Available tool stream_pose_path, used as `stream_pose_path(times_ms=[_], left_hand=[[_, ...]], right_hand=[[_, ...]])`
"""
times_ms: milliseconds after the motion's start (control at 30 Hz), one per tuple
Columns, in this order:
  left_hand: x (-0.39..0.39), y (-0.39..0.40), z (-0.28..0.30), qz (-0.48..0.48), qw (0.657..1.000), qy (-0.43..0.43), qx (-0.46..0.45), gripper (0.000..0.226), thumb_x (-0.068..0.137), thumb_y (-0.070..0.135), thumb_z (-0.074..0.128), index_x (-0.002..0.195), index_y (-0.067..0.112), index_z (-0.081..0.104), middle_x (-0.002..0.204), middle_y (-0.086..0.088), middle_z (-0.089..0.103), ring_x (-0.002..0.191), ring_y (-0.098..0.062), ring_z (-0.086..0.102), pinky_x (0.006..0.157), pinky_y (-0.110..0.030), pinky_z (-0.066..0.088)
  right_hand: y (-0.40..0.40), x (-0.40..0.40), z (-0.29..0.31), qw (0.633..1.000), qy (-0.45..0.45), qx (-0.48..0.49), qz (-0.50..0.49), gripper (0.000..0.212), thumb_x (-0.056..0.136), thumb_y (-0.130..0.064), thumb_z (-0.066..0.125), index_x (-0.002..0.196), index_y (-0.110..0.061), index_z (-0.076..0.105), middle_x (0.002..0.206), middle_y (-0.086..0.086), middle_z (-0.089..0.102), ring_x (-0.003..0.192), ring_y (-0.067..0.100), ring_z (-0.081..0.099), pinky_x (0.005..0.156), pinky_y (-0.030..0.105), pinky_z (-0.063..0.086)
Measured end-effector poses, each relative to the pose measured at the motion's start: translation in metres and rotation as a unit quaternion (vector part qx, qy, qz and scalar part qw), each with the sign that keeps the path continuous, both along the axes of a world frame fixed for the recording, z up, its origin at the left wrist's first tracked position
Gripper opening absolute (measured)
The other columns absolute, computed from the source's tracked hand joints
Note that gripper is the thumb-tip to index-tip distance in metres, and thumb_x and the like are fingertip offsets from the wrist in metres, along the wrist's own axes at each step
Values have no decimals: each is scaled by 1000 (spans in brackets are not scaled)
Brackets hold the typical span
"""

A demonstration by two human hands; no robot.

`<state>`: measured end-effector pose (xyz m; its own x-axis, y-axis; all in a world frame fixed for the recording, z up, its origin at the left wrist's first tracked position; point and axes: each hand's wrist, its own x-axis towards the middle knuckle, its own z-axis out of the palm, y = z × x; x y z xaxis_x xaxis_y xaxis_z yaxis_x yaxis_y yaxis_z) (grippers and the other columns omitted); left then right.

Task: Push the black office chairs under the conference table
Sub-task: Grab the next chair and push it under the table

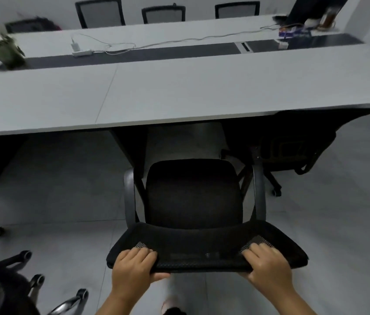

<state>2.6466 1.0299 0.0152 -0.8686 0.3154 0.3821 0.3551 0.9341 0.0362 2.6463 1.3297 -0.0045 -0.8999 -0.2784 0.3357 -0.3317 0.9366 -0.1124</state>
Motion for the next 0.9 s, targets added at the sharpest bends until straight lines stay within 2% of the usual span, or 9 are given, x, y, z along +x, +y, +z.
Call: stream_pose_path(times_ms=[200,300,433,567,633,767,833,900], left_hand=[[-58,-15,3,-9,999,39,-3,72,84,67,21,52,18,63,49,5,60,43,-14,57,58,-22,28],[-88,-32,3,-20,999,50,0,72,84,66,21,52,17,63,50,5,60,44,-14,56,59,-21,28],[-132,-57,0,-45,998,53,-5,72,85,66,20,53,18,63,50,5,60,44,-13,56,59,-22,28],[-169,-85,1,-65,997,34,-19,71,85,67,21,55,19,64,52,5,62,46,-13,57,59,-23,28],[-182,-95,-1,-68,997,35,-15,69,85,67,20,59,19,62,53,5,62,46,-13,58,59,-24,28],[-214,-106,-8,-81,996,47,1,53,84,68,22,72,22,45,53,6,60,47,-13,57,60,-24,28],[-235,-113,-8,-79,996,49,7,57,83,68,24,67,21,51,52,6,59,49,-12,53,59,-24,27],[-255,-119,-7,-69,996,50,16,65,83,69,24,58,20,59,52,6,58,56,-10,46,58,-24,27]], right_hand=[[-14,-60,-7,1000,-23,-3,-10,41,23,-15,88,50,-18,58,49,-3,50,44,18,49,40,23,37],[-29,-86,-9,999,-37,-3,-12,41,23,-17,88,50,-17,57,48,-2,50,44,19,48,39,23,36],[-54,-116,-2,1000,-8,-3,-5,33,38,-31,84,49,-17,56,48,-2,50,42,18,48,40,21,34],[-81,-143,0,998,-41,28,-41,43,23,-16,88,49,-15,54,48,-2,48,43,18,46,40,22,32],[-90,-157,-3,997,-52,43,-40,44,21,-16,87,49,-16,54,49,-2,49,43,18,46,40,23,33],[-101,-189,0,996,-64,50,-41,43,21,-18,87,49,-16,54,49,-3,49,43,17,46,42,20,28],[-108,-206,4,995,-75,51,-46,43,22,-19,88,49,-17,55,49,-3,49,43,16,47,43,19,26],[-117,-224,7,994,-79,50,-51,42,23,-21,88,50,-17,56,50,-3,50,44,17,48,41,20,31]])
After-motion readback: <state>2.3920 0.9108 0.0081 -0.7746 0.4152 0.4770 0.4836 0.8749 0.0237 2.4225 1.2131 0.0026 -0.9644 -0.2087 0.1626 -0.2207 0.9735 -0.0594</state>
